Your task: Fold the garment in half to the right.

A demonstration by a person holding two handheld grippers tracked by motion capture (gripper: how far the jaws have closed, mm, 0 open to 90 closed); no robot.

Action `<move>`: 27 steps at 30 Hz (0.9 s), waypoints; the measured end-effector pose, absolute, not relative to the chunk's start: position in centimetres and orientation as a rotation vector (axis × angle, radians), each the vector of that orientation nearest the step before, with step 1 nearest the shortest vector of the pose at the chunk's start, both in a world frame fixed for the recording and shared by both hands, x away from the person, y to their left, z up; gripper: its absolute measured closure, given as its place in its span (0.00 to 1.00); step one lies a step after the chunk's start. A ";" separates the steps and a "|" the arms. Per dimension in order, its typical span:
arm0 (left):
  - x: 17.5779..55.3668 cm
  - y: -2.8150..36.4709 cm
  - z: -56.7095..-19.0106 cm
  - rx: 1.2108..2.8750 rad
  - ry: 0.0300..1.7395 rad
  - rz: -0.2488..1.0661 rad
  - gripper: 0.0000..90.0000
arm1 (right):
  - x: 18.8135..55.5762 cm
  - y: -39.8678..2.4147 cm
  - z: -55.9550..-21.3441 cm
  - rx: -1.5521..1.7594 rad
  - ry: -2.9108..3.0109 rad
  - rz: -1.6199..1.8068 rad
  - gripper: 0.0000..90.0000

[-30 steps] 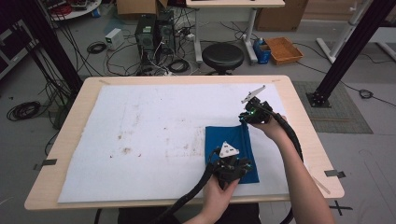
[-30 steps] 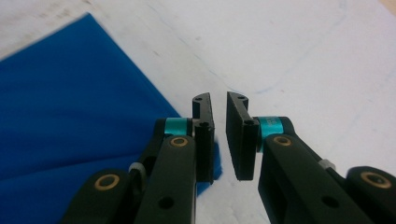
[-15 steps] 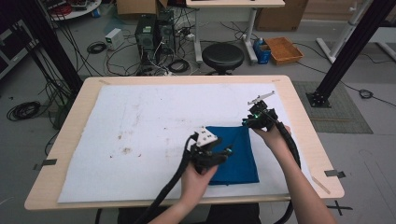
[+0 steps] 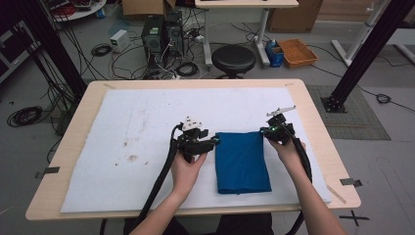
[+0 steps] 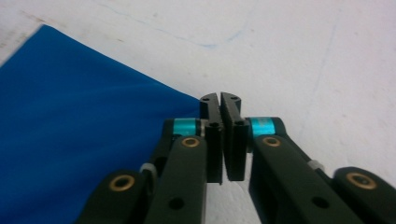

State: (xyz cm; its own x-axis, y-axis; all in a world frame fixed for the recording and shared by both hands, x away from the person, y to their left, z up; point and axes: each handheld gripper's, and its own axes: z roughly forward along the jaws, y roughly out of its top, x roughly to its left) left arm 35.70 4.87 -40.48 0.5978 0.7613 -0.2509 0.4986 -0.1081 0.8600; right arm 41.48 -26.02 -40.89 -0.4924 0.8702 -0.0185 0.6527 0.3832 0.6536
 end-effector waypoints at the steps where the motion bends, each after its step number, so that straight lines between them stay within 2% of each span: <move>1: 35.6 5.0 -40.4 1.767 1.027 0.313 0.54 | 41.4 -26.1 -41.0 1.338 2.272 0.832 0.93; 4: 35.4 5.4 -40.2 1.751 1.021 0.315 0.54 | 41.1 -26.7 -40.9 1.373 2.253 0.833 0.80; 7: 35.1 6.3 -39.8 1.732 1.006 0.291 0.54 | 39.7 -27.3 -40.0 1.364 2.228 0.892 0.77; 12: 34.1 8.4 -39.0 1.732 0.973 0.303 0.53 | 35.2 -28.2 -38.7 1.285 2.238 1.044 0.76; 15: 33.1 10.0 -38.5 1.735 0.916 0.304 0.46 | 31.9 -28.6 -38.8 1.242 2.265 1.122 0.76; 19: 31.6 12.3 -37.9 1.738 0.869 0.378 0.43 | 28.2 -29.2 -39.6 1.233 2.303 1.198 0.73; 22: 30.8 14.0 -37.5 1.721 0.881 0.443 0.43 | 26.4 -29.3 -40.9 1.255 2.355 1.200 0.71; 27: 30.2 16.0 -37.3 1.682 0.899 0.452 0.43 | 25.2 -29.2 -43.2 1.301 2.389 1.205 0.74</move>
State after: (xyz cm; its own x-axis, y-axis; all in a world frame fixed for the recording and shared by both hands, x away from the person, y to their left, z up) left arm 30.18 15.98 -37.25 0.6363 0.7565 -0.1510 0.3297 -0.0897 0.9398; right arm 25.20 -29.16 -43.22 -0.6065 0.7645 0.2185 0.6300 0.2944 0.7187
